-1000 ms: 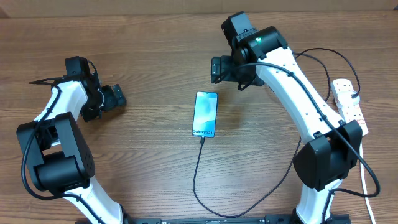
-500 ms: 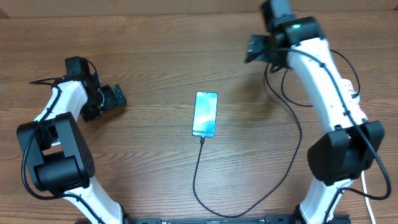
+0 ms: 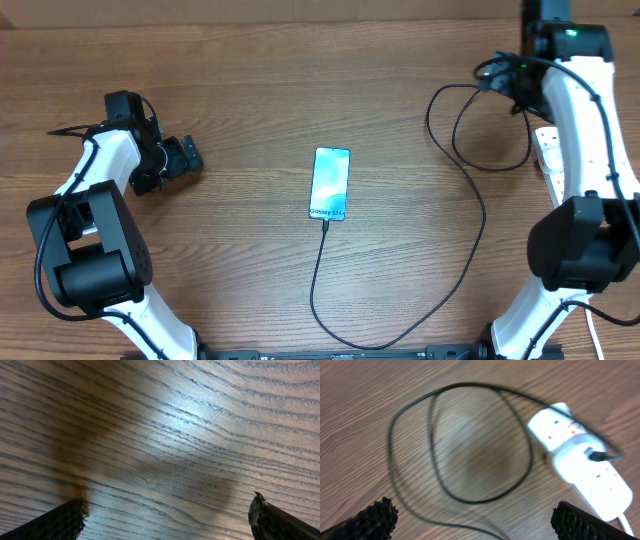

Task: Plug charger to phone and switch on socket
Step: 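Release the phone and move the right gripper to the power strip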

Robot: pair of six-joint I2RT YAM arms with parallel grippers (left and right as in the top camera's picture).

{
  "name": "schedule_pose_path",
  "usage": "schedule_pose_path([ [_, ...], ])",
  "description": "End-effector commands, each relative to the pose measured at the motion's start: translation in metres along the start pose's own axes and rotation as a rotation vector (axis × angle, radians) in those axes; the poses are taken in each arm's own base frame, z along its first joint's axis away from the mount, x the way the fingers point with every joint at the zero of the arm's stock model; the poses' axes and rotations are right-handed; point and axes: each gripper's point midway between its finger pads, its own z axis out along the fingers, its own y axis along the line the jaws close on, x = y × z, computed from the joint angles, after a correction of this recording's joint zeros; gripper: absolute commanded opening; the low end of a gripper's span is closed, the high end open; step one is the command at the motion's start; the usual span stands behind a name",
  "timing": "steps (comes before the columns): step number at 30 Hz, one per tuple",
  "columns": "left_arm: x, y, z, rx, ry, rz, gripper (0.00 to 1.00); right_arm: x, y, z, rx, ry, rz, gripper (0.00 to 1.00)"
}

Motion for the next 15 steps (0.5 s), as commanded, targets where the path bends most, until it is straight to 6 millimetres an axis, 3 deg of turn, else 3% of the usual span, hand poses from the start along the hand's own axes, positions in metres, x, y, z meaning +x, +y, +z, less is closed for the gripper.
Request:
schedule_pose_path([
  [1, 0.015, 0.009, 0.014, -0.027, 0.054, -0.011, 1.00, -0.017, -0.024, -0.017, 0.011, -0.054, 0.057, 1.00],
  [8, 0.015, 0.009, 0.014, -0.027, 0.054, -0.011, 1.00, -0.016, -0.067, 0.000, 0.066, -0.008, 0.140, 1.00],
  [15, 0.015, 0.009, 0.014, -0.027, 0.054, -0.011, 1.00, -0.015, -0.101, 0.004, 0.101, 0.026, 0.208, 1.00],
])
